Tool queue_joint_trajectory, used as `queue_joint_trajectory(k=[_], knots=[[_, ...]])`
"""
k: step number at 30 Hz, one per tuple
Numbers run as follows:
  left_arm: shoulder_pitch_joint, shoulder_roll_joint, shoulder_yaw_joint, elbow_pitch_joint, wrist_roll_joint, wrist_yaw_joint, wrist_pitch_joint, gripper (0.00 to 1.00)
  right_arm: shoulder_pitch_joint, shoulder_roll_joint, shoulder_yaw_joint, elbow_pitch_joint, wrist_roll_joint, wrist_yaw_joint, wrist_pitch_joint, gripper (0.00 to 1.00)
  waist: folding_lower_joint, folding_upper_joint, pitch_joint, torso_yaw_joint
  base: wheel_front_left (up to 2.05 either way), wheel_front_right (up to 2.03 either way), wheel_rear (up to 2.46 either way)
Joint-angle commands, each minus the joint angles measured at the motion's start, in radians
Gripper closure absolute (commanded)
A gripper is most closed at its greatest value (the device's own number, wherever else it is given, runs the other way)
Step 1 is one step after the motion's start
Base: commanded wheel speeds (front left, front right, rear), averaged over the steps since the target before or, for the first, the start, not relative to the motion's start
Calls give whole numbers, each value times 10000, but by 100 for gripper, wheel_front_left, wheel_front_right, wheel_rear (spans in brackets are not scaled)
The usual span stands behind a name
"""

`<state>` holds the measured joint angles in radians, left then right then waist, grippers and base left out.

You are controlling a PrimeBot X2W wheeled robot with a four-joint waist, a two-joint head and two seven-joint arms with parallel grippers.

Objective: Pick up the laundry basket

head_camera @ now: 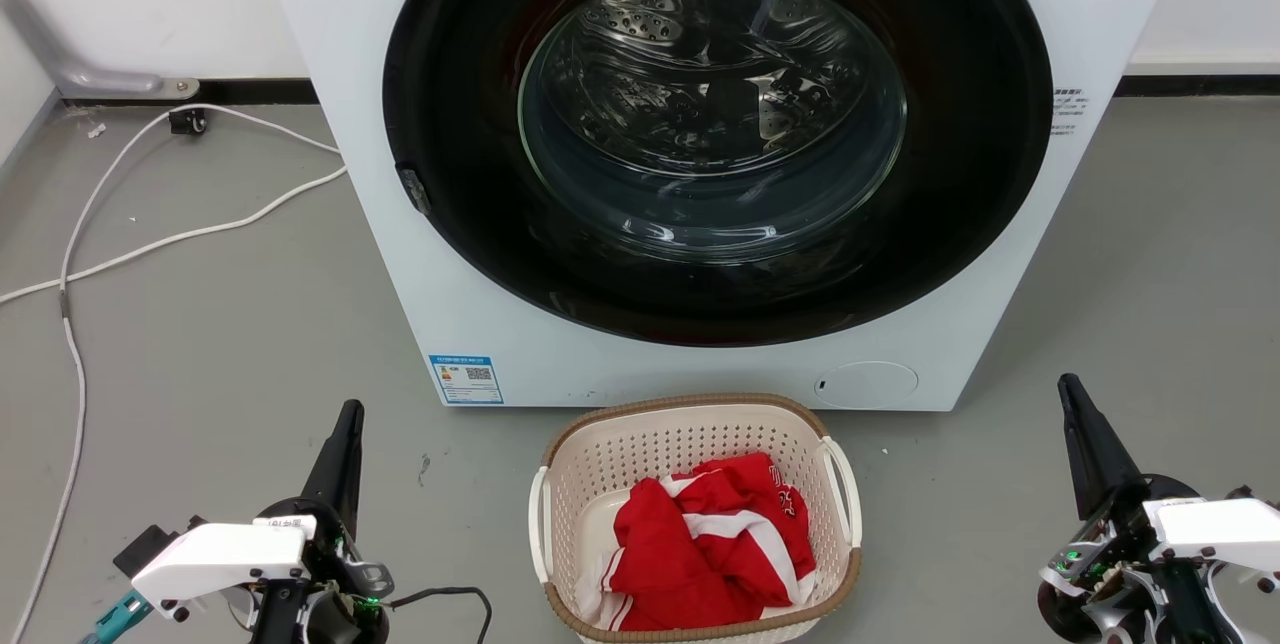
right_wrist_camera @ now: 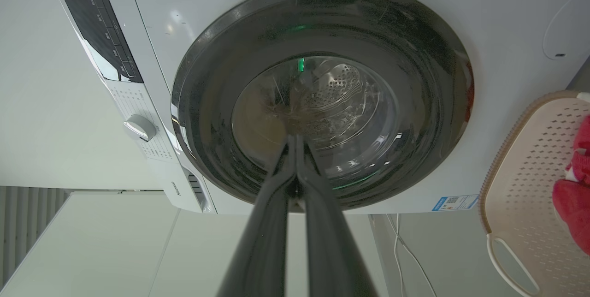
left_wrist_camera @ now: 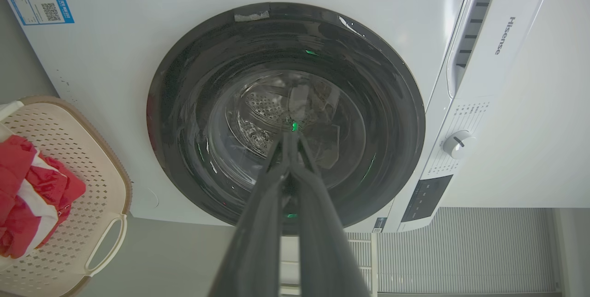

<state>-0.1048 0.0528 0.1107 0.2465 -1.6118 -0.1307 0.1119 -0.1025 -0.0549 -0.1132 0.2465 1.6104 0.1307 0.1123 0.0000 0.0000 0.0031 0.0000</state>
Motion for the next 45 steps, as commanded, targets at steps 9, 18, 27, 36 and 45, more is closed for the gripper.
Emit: queue_joint_trajectory(k=[9,18,27,36,45], knots=[[0,-2,3,2,0,0,0,0,0,2,-2,0,0,0,0,0,0,0,0,0,0,0,0],[82,-15,-370,13,175,2,-358,0,206,11,261,-24,-208,0,-360,0,0,0,14,1,0,0,0],[29,-15,-528,-468,1571,1,-784,0,272,14,287,-303,-1750,0,-787,0,0,0,35,4,0,0,0],[-24,-15,-775,-1042,4019,4,-1169,0,384,18,318,-772,-4643,0,-1171,0,0,0,55,8,0,0,0],[-30,-15,-1254,-1254,6357,250,-1519,0,556,22,392,-1071,-7077,1,-1524,0,0,0,40,5,0,0,0]])
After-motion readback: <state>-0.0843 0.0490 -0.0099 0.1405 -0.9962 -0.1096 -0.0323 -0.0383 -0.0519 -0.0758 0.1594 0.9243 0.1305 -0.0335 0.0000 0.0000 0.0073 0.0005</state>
